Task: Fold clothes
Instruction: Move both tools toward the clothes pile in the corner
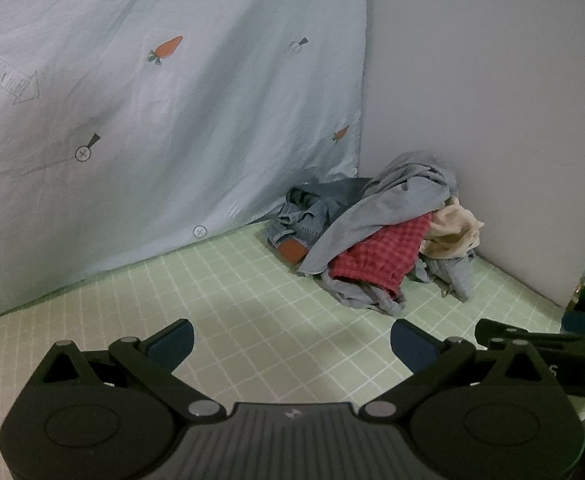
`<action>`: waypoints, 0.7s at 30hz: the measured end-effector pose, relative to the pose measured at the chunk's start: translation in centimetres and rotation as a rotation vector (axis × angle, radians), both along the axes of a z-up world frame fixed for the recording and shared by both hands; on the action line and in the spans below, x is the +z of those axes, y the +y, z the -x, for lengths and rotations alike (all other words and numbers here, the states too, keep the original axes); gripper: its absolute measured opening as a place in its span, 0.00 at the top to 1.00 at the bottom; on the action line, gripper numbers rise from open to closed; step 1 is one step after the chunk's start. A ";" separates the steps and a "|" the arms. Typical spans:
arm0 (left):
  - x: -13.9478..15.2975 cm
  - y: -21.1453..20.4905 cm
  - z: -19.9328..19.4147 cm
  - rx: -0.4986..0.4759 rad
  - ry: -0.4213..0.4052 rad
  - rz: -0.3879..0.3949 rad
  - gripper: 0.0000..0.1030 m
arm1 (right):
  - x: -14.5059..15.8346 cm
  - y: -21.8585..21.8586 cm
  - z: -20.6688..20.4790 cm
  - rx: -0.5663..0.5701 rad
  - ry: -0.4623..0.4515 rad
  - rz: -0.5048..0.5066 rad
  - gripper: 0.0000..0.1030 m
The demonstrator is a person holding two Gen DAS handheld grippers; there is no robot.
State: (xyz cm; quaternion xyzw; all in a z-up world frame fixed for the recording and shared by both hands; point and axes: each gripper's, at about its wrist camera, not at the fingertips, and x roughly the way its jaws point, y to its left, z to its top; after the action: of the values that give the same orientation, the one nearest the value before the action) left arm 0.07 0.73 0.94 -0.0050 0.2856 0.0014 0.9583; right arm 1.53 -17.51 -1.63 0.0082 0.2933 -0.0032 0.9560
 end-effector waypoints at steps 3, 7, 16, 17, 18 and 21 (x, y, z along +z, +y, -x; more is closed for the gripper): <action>-0.1 0.2 -0.1 0.004 0.003 -0.005 0.00 | 0.0 0.2 -0.2 0.002 0.001 -0.001 0.01; -0.3 0.5 -0.5 0.012 0.014 -0.005 0.00 | -0.2 0.3 -0.4 -0.001 0.003 -0.006 0.00; -0.8 1.0 -1.7 0.044 0.022 -0.004 0.00 | -0.3 0.5 -2.0 0.027 0.007 -0.004 0.00; -0.8 0.9 -1.9 0.049 0.024 -0.003 0.00 | -0.3 0.5 -2.3 0.031 0.007 -0.003 0.00; -0.9 0.9 -2.1 0.052 0.025 -0.003 0.00 | -0.3 0.4 -2.8 0.037 0.007 -0.004 0.00; -1.0 0.8 -3.2 0.067 0.032 0.001 0.00 | -0.2 0.0 -4.3 0.046 0.001 -0.002 0.00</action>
State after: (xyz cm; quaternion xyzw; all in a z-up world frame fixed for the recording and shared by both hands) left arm 3.28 1.52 -0.03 -0.0148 0.3008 0.0334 0.9530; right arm 5.86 -17.49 -1.83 0.0025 0.2939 0.0192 0.9556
